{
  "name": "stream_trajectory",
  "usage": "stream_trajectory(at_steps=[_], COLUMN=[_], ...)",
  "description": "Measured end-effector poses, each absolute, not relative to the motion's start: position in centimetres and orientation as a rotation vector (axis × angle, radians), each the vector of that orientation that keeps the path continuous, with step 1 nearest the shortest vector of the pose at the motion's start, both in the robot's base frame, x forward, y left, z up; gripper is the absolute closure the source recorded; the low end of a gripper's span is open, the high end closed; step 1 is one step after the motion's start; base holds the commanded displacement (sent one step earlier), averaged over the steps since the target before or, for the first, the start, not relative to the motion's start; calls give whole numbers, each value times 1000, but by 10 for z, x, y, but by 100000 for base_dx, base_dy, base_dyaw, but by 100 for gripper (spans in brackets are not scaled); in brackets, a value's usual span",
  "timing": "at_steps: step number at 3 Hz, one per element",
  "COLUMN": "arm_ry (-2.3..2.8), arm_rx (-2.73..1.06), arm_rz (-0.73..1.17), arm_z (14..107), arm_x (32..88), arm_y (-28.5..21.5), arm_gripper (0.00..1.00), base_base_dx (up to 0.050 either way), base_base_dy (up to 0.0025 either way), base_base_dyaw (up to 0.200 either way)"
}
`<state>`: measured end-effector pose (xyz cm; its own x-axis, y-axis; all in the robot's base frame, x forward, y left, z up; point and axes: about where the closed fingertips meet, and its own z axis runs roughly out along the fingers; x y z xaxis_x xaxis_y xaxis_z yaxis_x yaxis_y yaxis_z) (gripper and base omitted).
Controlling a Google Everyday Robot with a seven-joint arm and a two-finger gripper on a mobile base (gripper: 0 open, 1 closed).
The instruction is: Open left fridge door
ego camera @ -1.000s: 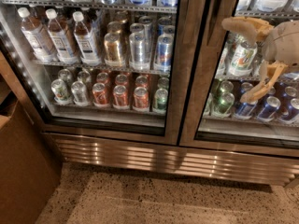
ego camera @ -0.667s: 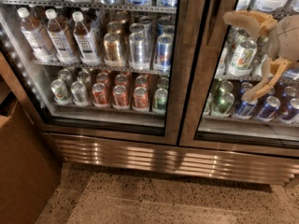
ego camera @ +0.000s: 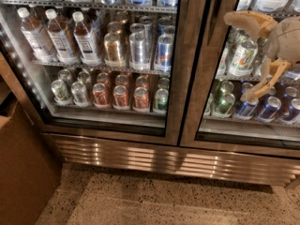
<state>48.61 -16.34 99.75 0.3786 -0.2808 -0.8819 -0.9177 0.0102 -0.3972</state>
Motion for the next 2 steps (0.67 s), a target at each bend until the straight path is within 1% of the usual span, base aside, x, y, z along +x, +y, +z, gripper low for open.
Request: stream_trajectory(at_steps=[2], arm_ry=[1110], arm_rx=[-1453], arm_rz=[687], arm_z=[998], arm_x=[486], arm_y=[-164], arm_gripper=[0], base_base_dx=[0], base_base_dy=[0], base_base_dyaw=[0])
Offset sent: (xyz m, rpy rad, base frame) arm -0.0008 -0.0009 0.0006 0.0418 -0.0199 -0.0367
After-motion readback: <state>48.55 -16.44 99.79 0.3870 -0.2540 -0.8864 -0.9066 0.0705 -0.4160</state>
